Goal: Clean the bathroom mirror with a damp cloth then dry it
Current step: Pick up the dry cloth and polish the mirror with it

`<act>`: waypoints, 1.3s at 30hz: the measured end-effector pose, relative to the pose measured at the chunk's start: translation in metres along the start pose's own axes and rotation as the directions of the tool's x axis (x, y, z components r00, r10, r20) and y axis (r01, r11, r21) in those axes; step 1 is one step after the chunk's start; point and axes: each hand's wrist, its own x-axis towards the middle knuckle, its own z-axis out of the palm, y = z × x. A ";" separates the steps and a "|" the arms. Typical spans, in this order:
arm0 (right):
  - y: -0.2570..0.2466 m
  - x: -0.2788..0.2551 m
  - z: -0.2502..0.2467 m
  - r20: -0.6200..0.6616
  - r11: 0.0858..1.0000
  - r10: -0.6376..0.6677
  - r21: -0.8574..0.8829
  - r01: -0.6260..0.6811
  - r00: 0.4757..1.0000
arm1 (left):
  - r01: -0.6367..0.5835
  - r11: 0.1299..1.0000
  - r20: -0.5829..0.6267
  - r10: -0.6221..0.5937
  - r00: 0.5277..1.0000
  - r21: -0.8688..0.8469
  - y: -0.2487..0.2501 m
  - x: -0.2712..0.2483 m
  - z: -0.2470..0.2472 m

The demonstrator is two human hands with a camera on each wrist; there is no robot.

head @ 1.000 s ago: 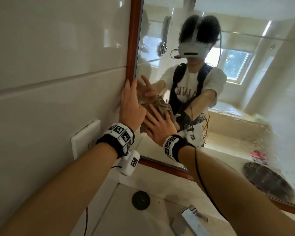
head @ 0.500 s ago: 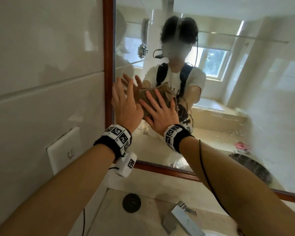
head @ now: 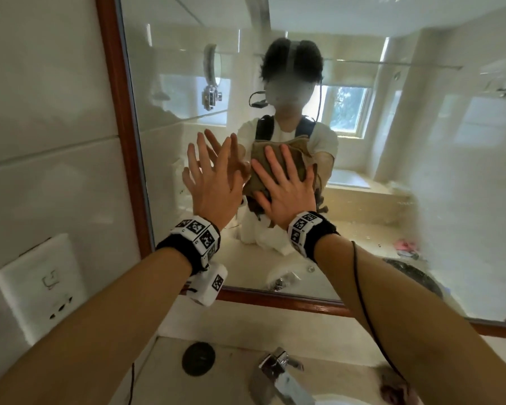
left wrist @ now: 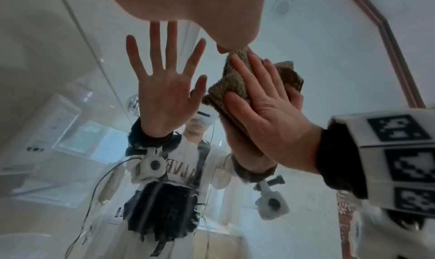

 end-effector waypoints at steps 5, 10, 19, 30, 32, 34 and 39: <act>0.042 -0.016 -0.007 -0.008 1.000 0.024 -0.012 -0.024 1.000 | 0.000 0.999 0.016 -0.001 1.000 0.033 0.035 -0.012 0.013; 0.085 -0.036 -0.012 -0.014 1.000 0.028 -0.006 -0.028 1.000 | 0.018 0.998 0.026 -0.020 0.999 0.052 0.065 -0.027 0.019; 0.137 -0.064 -0.021 0.030 0.999 0.052 0.014 -0.053 0.998 | 0.031 0.991 0.043 -0.037 0.998 0.127 0.102 -0.048 0.029; 0.127 -0.068 -0.022 0.030 0.983 0.181 0.031 -0.182 0.983 | 0.010 0.992 0.042 -0.015 0.999 0.127 0.098 -0.032 0.021; 0.109 -0.058 -0.022 0.034 0.993 0.118 0.011 -0.119 0.992 | 0.035 0.993 0.037 -0.040 0.999 0.112 0.090 -0.026 0.017; 0.090 -0.044 -0.022 0.024 0.998 0.056 -0.005 -0.056 0.998 | 0.031 0.995 0.028 -0.034 0.999 0.092 0.084 -0.025 0.014; 0.059 -0.015 -0.020 -0.005 1.000 0.009 0.011 -0.009 1.000 | 0.021 0.998 0.010 -0.022 1.000 0.060 0.066 -0.023 0.014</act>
